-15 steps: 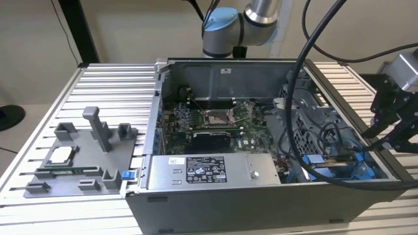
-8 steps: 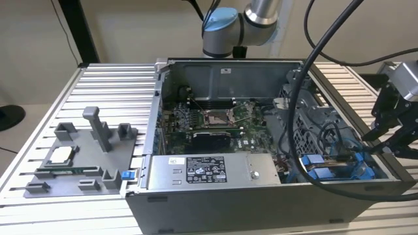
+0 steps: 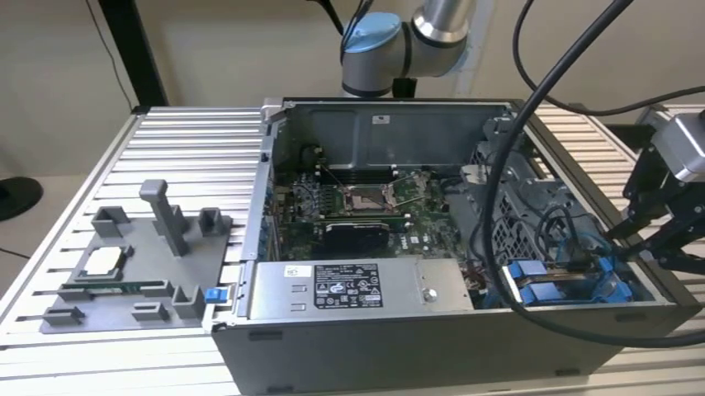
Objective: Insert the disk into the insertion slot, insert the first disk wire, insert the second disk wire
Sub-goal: 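Insert the second disk wire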
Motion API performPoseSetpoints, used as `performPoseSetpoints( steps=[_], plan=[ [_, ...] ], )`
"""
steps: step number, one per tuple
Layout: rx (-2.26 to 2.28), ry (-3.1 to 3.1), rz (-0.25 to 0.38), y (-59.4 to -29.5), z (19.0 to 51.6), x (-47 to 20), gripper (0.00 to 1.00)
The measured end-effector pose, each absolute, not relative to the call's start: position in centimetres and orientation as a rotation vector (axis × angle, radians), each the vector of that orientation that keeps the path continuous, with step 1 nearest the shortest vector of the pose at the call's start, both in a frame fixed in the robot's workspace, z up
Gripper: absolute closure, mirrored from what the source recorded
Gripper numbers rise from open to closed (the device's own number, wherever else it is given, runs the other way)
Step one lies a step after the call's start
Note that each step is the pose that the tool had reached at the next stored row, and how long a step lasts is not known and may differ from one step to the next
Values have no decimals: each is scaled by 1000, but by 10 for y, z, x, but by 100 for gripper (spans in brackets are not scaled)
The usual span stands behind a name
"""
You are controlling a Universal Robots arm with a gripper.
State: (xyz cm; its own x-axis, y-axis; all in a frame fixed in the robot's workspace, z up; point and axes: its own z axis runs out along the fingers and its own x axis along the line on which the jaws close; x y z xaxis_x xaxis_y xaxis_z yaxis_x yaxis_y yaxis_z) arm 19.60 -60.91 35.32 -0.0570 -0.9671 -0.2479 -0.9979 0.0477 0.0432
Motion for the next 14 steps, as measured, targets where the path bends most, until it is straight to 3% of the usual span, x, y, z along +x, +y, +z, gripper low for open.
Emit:
performPoseSetpoints(
  steps=[14],
  plan=[
    [-2014, 2122, 359, -610, 349, 201, 0]
  ],
)
